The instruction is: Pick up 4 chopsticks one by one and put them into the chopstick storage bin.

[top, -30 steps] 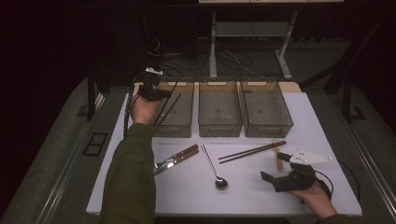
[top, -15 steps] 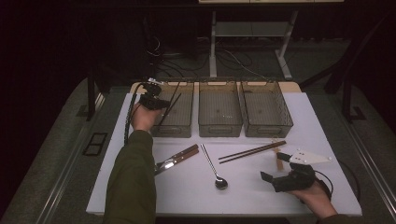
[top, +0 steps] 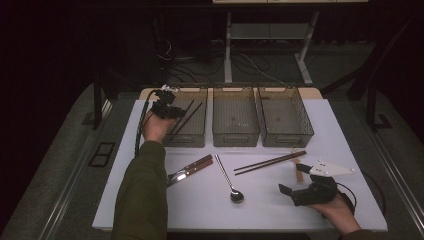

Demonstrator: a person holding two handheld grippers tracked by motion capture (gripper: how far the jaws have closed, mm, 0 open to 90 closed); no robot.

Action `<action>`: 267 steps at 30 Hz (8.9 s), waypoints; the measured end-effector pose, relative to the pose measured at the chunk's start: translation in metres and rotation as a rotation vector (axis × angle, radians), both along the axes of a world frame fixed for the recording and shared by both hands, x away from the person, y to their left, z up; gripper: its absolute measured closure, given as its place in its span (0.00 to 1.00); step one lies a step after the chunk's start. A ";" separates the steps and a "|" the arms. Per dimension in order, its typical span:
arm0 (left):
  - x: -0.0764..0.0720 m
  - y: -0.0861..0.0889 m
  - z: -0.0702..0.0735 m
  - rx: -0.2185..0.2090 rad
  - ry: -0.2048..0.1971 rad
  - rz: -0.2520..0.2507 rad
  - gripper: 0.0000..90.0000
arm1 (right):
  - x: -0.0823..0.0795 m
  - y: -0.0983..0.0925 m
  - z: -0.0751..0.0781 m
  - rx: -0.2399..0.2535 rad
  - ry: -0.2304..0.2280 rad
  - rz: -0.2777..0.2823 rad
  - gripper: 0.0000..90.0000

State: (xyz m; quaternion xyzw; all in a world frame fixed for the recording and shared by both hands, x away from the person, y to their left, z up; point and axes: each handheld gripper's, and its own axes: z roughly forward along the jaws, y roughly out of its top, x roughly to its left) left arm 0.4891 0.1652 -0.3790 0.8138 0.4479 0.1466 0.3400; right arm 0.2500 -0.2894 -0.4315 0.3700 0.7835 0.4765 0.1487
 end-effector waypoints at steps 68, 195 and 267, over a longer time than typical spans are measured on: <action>-0.194 -0.001 -0.031 -0.147 -0.193 -0.247 0.00 | 0.000 -0.001 0.000 0.006 0.008 -0.013 0.01; -0.218 0.000 -0.053 -0.176 -0.155 -0.333 0.00 | 0.104 0.105 -0.016 -0.160 0.166 0.218 1.00; -0.217 0.000 -0.053 -0.179 -0.151 -0.331 0.00 | 0.121 0.005 0.007 -0.229 0.133 -0.004 1.00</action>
